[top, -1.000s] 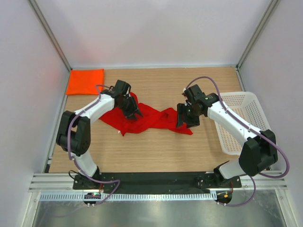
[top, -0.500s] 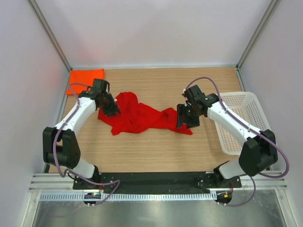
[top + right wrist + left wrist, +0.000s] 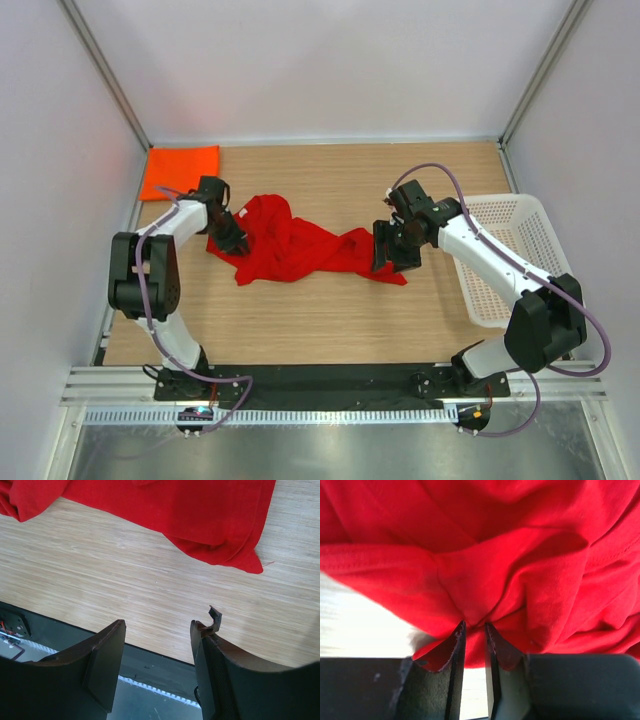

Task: Fold and stack the t-shirts
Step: Flatten the tshirt out

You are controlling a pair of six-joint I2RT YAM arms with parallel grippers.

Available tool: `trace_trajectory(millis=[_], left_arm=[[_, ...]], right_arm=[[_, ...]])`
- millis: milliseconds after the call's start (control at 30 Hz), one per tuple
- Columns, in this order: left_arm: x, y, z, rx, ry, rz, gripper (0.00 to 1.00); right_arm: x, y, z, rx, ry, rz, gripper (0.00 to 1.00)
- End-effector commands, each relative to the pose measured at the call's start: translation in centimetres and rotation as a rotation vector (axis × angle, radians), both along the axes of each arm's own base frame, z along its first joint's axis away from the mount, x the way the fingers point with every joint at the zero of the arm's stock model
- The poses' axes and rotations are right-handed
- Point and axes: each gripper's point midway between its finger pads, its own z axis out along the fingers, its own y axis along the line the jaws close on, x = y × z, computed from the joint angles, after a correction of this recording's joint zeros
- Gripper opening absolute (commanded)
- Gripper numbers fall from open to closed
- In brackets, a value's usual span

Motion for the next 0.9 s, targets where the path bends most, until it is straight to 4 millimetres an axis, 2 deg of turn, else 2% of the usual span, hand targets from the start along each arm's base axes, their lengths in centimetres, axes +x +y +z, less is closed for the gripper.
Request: trace_trajectory(millis=[0,133,267,467,600,700,733,767,833,867], left_arm=[[2.3,-0.3,1.1,-0.006,-0.068,-0.011,0.23],[2.3,-0.5,0.6,-0.017,-0.06,-0.019,0.25],[3.2,-1.1,0.4,-0.051,-0.091,-0.022,0.26],[4.6,-1.3,1.5,-0.061,-0.15,-0.017,0.26],[4.7,-1.3,1.5,-0.064,-0.144,-0.025,0.27],[3.1,-2.1,1.8,-0.105,-0.092,-0.019,0.25],[2.1,-2.2,1.6,-0.107,-0.076,-0.016,0.25],[1.6,-2.4,2.7,-0.111,-0.103,-0.015,0.26],[0.3,-3.1,3.3,-0.123,-0.108,-0.029,0.29],[-0.9,-3.3,3.3,-0.126,-0.098,-0.031,0.3]], right_arm=[[0.2,0.3,0.7,0.021,-0.022,0.0,0.61],[0.3,0.2,0.7,0.016,-0.028,-0.001,0.61],[0.3,0.3,0.6,0.017,-0.023,0.002,0.61],[0.4,0.5,0.4,0.017,-0.014,0.006,0.62],[0.5,0.5,0.3,0.017,-0.014,0.004,0.61],[0.6,0.4,0.4,0.012,-0.017,0.006,0.62],[0.7,0.4,0.6,0.012,-0.022,0.005,0.62],[0.7,0.5,0.6,0.013,-0.023,0.004,0.62],[0.8,0.4,0.6,0.015,-0.026,0.002,0.62],[0.7,0.4,0.6,0.015,-0.024,0.004,0.61]])
